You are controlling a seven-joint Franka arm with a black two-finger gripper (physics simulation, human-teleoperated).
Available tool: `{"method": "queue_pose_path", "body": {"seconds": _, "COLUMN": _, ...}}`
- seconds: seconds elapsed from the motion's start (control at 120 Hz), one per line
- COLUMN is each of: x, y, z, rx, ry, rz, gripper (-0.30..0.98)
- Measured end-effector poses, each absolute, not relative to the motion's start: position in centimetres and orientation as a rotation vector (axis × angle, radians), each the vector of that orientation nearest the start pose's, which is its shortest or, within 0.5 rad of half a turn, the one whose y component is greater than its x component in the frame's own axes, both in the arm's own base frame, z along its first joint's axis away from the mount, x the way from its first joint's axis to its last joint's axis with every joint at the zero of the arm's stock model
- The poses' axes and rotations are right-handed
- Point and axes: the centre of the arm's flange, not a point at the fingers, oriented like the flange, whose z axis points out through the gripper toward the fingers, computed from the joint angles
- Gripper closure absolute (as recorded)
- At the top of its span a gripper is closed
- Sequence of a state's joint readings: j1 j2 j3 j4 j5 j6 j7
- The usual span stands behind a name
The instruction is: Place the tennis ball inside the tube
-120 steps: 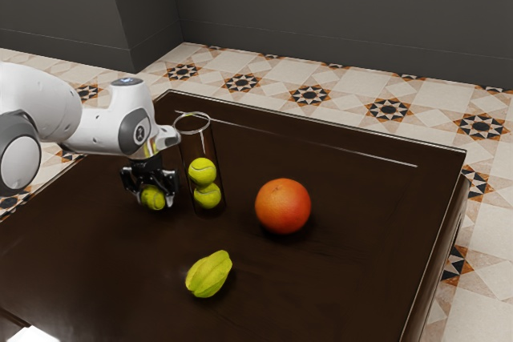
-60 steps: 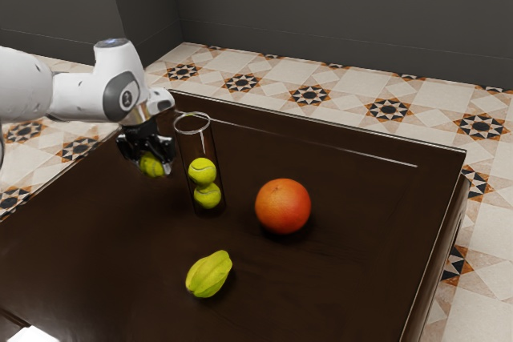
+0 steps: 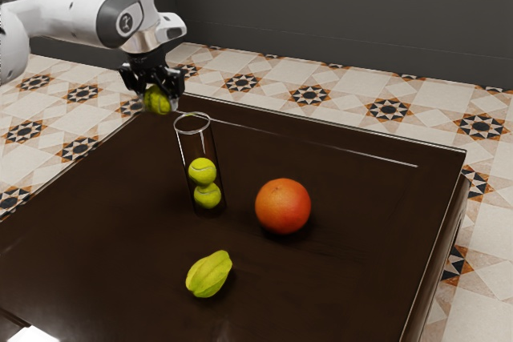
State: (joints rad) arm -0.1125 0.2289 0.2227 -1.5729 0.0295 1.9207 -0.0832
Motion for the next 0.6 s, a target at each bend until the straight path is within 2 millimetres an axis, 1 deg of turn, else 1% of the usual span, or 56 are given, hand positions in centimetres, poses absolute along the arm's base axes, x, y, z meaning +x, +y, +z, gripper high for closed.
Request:
{"method": "queue_pose_path", "body": {"seconds": 0.05, "x": 64.1, "y": 4.8, "z": 52.2, "rx": -3.051, "ry": -0.265, "rz": -0.175, "gripper": 0.29}}
{"method": "queue_pose_path", "body": {"seconds": 0.142, "x": 64.0, "y": 3.7, "z": 52.1, "rx": -3.058, "ry": -0.277, "rz": -0.153, "gripper": 0.29}}
{"method": "queue_pose_path", "body": {"seconds": 0.275, "x": 64.1, "y": 1.6, "z": 52.3, "rx": -3.07, "ry": -0.283, "rz": -0.149, "gripper": 0.31}}
{"method": "queue_pose_path", "body": {"seconds": 0.492, "x": 64.2, "y": 0.9, "z": 51.8, "rx": -3.069, "ry": -0.353, "rz": -0.132, "gripper": 0.33}}
{"method": "queue_pose_path", "body": {"seconds": 0.6, "x": 65.1, "y": 0.9, "z": 51.5, "rx": -3.062, "ry": -0.385, "rz": -0.138, "gripper": 0.33}}
